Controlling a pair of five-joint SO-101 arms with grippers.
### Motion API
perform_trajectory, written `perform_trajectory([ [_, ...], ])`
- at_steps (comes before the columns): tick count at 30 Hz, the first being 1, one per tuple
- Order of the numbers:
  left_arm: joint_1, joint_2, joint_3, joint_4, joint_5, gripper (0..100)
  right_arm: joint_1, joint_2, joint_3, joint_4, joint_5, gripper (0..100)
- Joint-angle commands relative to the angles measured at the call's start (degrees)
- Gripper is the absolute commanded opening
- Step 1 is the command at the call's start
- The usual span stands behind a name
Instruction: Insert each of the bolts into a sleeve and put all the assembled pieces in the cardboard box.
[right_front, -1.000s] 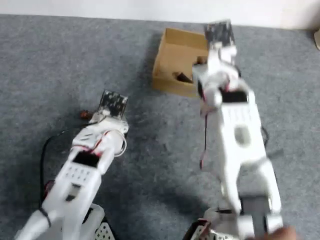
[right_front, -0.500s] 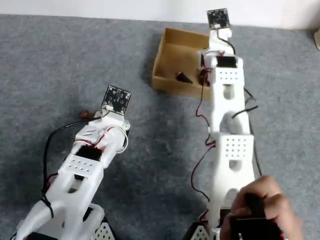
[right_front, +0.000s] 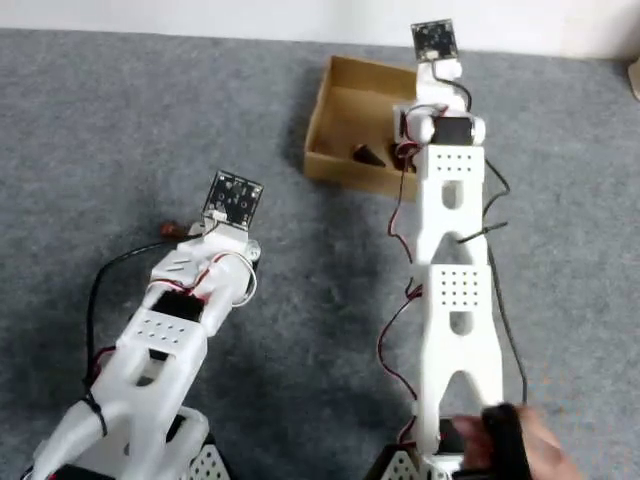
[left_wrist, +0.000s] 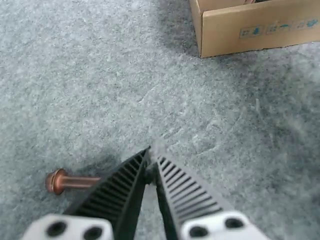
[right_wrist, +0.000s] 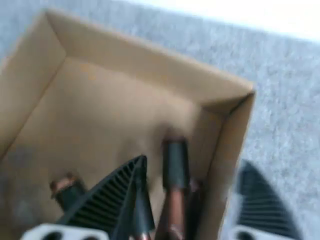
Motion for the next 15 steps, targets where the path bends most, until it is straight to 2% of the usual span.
perform_trajectory([
  [1,0.0,0.1,-3.0,-1.2,0.0,1,0.7,-1.7,-5.2,5.3,0.5,39.7],
  [5,-0.4,0.2,-3.0,-1.2,0.0,1,0.9,-3.8,-10.4,9.7,0.5,38.2],
  [11,-1.3,0.1,-3.3,-1.2,0.1,1,0.0,-14.1,-10.3,21.3,0.3,38.2],
  [15,-7.0,0.3,-4.6,-1.1,7.0,1,-1.9,-22.5,-10.3,28.7,0.3,38.2],
])
